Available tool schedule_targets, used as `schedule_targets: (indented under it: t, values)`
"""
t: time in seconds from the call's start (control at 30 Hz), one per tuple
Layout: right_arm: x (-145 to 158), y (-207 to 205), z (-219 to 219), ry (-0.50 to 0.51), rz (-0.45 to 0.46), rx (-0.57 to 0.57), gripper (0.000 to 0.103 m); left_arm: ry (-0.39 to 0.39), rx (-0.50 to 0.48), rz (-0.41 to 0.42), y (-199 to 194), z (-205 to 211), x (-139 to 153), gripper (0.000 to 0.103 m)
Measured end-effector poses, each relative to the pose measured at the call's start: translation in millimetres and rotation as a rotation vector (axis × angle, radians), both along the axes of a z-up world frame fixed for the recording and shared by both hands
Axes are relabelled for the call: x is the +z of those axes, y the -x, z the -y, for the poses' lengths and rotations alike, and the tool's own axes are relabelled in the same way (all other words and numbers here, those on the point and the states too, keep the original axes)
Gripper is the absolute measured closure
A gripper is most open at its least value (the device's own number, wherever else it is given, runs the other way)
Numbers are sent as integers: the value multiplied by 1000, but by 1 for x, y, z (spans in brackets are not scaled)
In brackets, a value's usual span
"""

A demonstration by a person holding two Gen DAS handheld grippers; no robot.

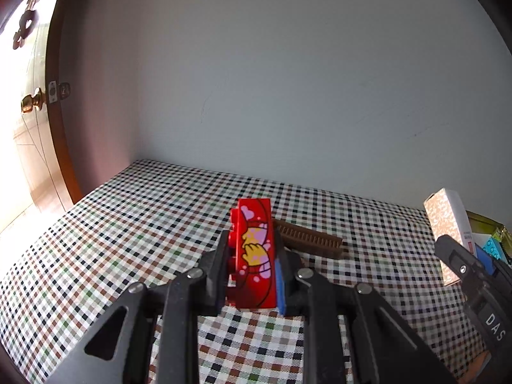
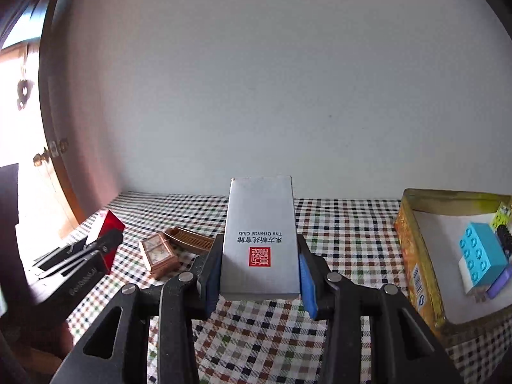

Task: Organize rigid objects
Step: 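Lift and carry the red block and white box over the gold tin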

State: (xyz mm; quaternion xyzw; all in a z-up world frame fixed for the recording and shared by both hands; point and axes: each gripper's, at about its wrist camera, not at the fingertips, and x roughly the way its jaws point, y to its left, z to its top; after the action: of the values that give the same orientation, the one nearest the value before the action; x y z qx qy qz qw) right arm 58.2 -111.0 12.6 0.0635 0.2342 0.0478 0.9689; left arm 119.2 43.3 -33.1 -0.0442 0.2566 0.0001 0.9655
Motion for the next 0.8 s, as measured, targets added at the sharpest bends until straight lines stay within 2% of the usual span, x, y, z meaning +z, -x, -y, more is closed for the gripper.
schedule_targets:
  t: [0.13,0.37,0.8]
  values:
    - [4,9,5,-13,23,6,60,10,12,0,13,3,-1,82]
    - [3,14,10,-10,6,-11,60,7,1,6,29,19,-3,82]
    - [7,34,22,76,22,-44,60,-10,-16,18,41,62,-14,82]
